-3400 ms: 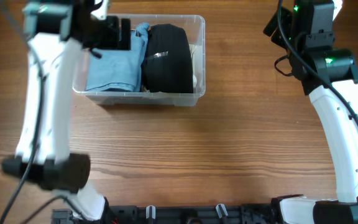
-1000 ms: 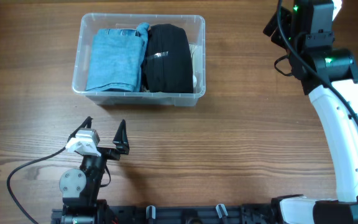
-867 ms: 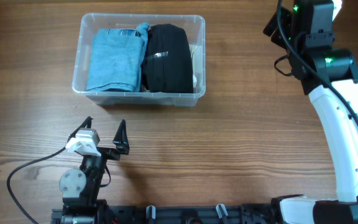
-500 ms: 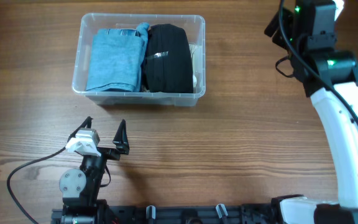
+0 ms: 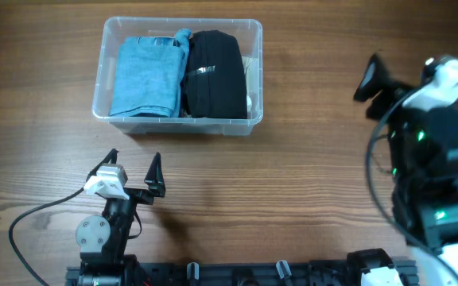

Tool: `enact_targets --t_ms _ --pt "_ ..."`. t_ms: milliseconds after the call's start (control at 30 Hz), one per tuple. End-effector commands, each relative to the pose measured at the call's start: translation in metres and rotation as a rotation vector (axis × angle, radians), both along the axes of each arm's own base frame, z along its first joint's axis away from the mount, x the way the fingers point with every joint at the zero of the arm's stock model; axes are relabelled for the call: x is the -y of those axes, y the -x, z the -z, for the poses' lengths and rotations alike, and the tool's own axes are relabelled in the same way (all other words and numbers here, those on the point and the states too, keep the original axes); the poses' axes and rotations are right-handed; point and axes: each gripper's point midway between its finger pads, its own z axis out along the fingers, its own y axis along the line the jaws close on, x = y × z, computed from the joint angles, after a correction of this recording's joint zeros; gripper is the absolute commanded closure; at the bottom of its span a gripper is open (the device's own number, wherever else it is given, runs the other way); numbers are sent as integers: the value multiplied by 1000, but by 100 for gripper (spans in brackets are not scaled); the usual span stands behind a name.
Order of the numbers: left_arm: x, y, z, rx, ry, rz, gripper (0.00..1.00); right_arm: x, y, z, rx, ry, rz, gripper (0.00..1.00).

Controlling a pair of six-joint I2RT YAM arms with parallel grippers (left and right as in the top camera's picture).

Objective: Pack container

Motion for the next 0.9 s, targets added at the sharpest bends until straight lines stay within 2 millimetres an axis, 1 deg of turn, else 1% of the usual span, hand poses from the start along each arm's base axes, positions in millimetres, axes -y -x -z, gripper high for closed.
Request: enact_targets --t_ms 0,33,167,233,300,400,500,667,733,833,867 --pt "-1 0 2 -2 8 -8 0 -38 18 23 84 167 -249 0" --pt "-1 0 2 -2 8 -8 0 -40 25 32 108 157 -266 0" --pt "-1 0 2 -2 8 -8 0 -36 49 69 199 92 -256 0" --pt "-1 0 2 -2 8 -8 0 -39 60 85 231 95 -298 0" --pt "-1 0 2 -2 8 -8 0 -33 69 100 254 100 -290 0" --pt "-1 0 2 -2 8 -8 0 -26 75 112 272 104 -264 0" --pt "-1 0 2 -2 8 -8 0 -21 80 125 236 85 -259 0" --pt "-1 0 2 -2 8 -8 0 -17 83 129 222 88 -246 0" --pt "-1 0 2 -2 8 -8 0 -17 83 134 222 91 -246 0" --pt "-1 0 2 -2 8 -8 0 -20 80 157 188 84 -266 0" --pt "-1 0 2 -2 8 -8 0 -20 79 161 181 83 -266 0"
